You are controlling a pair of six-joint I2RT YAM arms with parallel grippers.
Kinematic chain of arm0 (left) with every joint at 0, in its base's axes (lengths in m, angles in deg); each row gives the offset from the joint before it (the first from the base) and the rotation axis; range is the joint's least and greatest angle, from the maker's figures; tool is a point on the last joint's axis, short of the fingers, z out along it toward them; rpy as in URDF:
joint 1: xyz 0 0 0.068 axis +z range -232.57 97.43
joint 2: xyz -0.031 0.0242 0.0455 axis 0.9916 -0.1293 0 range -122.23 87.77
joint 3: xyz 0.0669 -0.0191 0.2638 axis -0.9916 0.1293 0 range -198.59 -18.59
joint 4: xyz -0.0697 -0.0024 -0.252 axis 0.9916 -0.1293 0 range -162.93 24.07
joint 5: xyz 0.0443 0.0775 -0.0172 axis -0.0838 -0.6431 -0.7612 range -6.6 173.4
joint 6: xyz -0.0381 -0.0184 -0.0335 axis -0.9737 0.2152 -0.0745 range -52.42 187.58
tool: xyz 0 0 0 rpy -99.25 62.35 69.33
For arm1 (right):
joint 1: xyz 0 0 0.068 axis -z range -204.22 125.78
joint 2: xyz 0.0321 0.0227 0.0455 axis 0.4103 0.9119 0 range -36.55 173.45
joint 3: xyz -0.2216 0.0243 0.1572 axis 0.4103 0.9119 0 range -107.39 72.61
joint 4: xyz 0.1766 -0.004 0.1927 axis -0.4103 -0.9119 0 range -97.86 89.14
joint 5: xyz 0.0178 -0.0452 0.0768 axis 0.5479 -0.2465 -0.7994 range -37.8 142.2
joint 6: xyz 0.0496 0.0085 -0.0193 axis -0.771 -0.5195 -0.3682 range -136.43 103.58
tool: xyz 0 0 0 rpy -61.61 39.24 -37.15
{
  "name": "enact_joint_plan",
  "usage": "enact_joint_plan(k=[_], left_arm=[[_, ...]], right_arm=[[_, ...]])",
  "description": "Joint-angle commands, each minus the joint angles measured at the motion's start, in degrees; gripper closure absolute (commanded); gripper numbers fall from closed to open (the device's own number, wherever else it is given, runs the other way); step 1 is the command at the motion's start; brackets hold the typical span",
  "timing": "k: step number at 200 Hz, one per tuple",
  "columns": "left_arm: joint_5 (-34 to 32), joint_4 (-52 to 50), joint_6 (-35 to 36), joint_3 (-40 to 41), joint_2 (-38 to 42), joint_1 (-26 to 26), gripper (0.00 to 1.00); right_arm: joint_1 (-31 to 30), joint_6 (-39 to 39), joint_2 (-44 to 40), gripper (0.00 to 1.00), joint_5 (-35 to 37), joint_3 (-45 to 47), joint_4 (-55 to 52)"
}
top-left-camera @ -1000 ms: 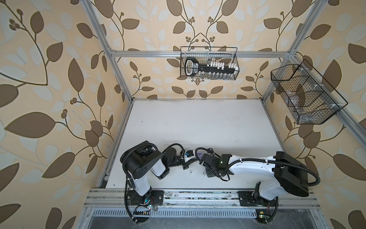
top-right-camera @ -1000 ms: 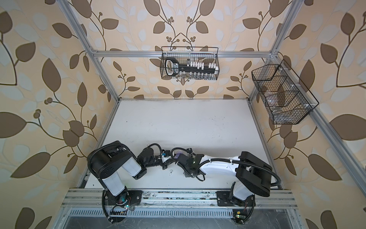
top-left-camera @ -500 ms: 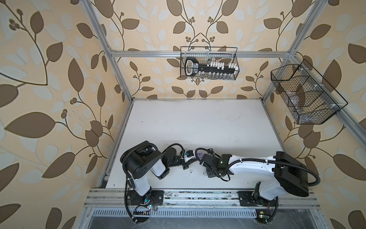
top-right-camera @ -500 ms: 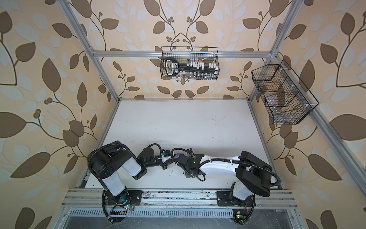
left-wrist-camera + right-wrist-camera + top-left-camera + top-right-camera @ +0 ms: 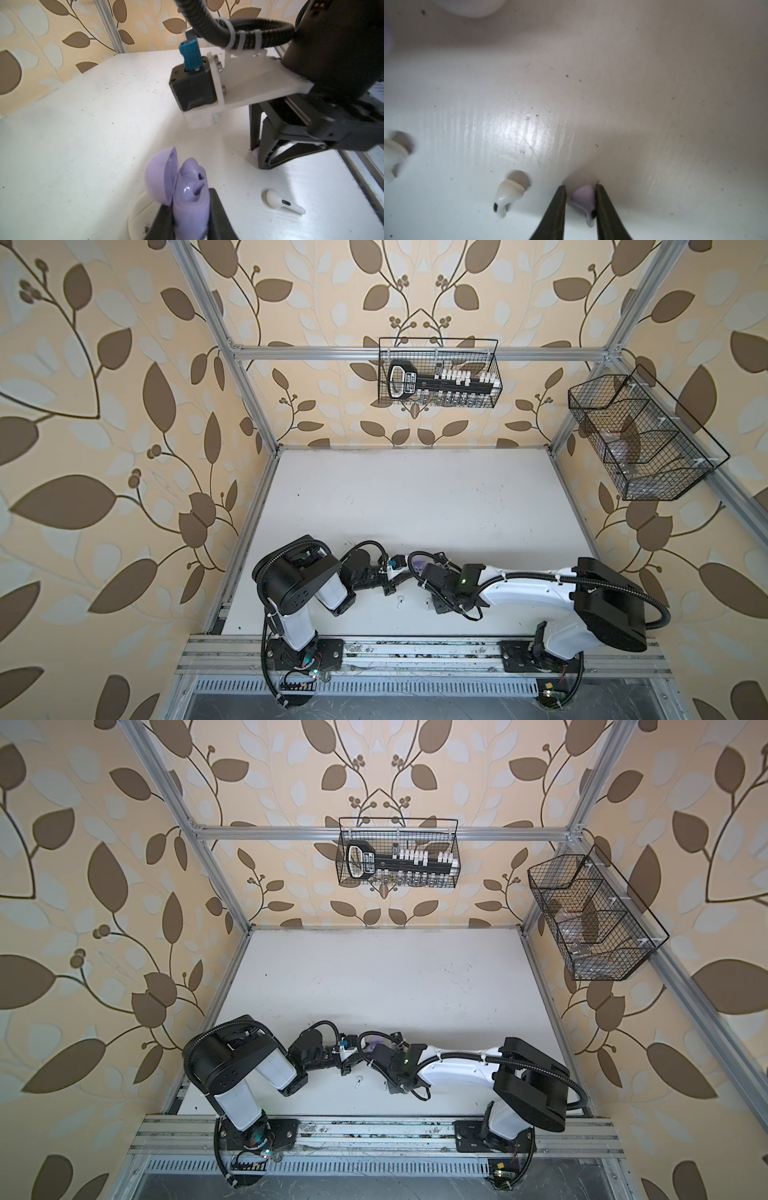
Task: Insert wireless bluetooth earbuds into charging case
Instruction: Pick up the wireless bluetooth earbud from the bottom-center of the table.
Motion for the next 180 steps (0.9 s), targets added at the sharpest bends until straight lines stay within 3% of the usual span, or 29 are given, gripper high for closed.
enact_joint_plan(k=[1, 180], left_arm=[[0.0, 3.7, 0.0, -0.3, 1.0, -0.5, 0.87], [-0.2, 3.7, -0.2, -0.5, 0.9, -0.5, 0.87]], right_arm=[[-0.4, 0.2, 1.0, 0.74, 0.4, -1.1, -1.1], [0.1, 0.0, -1.3, 0.89, 1.9, 0.0, 0.7]])
